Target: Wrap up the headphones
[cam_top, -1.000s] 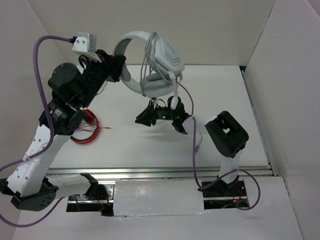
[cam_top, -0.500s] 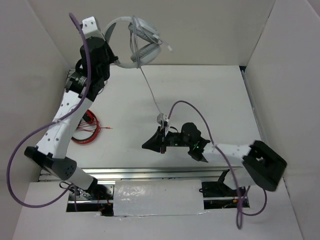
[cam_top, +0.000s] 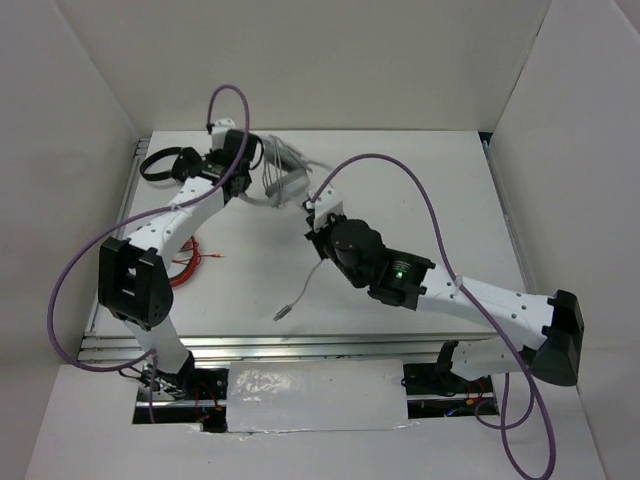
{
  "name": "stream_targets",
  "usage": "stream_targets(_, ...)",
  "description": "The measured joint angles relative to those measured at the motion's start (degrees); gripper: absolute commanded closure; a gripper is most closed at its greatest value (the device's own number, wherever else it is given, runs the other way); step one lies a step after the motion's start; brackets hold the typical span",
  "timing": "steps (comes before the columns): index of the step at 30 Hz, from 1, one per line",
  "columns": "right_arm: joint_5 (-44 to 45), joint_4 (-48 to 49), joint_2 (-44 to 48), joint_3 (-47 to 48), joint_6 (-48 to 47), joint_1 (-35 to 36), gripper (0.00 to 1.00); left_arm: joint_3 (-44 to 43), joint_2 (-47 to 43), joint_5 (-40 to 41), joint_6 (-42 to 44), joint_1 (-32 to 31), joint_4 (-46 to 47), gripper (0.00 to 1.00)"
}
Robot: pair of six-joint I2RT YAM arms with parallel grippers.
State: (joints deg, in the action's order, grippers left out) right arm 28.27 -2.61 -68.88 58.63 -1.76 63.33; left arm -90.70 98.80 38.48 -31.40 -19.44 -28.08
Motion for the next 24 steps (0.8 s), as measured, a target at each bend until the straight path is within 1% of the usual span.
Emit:
stream_targets(2,7.5,-1.0,-3.1,4.5,-5.9,-1.4,1.00,6.3,-0.2,-0.8,1.6,-1.8,2.3,1.00)
stream_targets(4,13.0,-0.7,-5.1,7.4,-12.4,-3.3,1.00,12.0,-0.7,-1.5,4.3,-4.3,4.0,1.00)
stream_targets(6,16.4,0.1,-6.4,10.0,-19.3,-6.5,1.00,17.6,-2.0,-3.2,7.2,-7.0,5.1,1.00)
stream_targets(9,19.1,1.9,-7.4,13.3,-26.9,-10.7,1.00,23.4,-5.5,-7.1,10.6,-10.4,6.4,1.00)
stream_targets(11,20.0,4.1,-8.2,15.6,-32.0,-13.8,1.00,26.2,-9.0,-11.4,13.2,-12.1,7.0,1.00)
stream_targets(14,20.6,7.8,-9.6,19.1,-38.0,-18.1,1.00,30.1,-15.5,-17.4,16.1,-13.6,10.2,1.00)
stream_targets(17,20.1,9.1,-11.9,24.4,-41.1,-22.7,1.00,32.7,-21.8,-21.8,18.0,-15.2,13.3,1.00)
stream_targets(21,16.0,4.1,-16.9,36.0,-40.7,-29.6,1.00,35.3,-28.1,-27.0,17.9,-17.9,18.9,1.00)
stream_targets(24,12.5,-0.3,-19.8,41.1,-39.5,-33.5,1.00,37.2,-33.1,-30.0,17.7,-19.6,24.0,1.00)
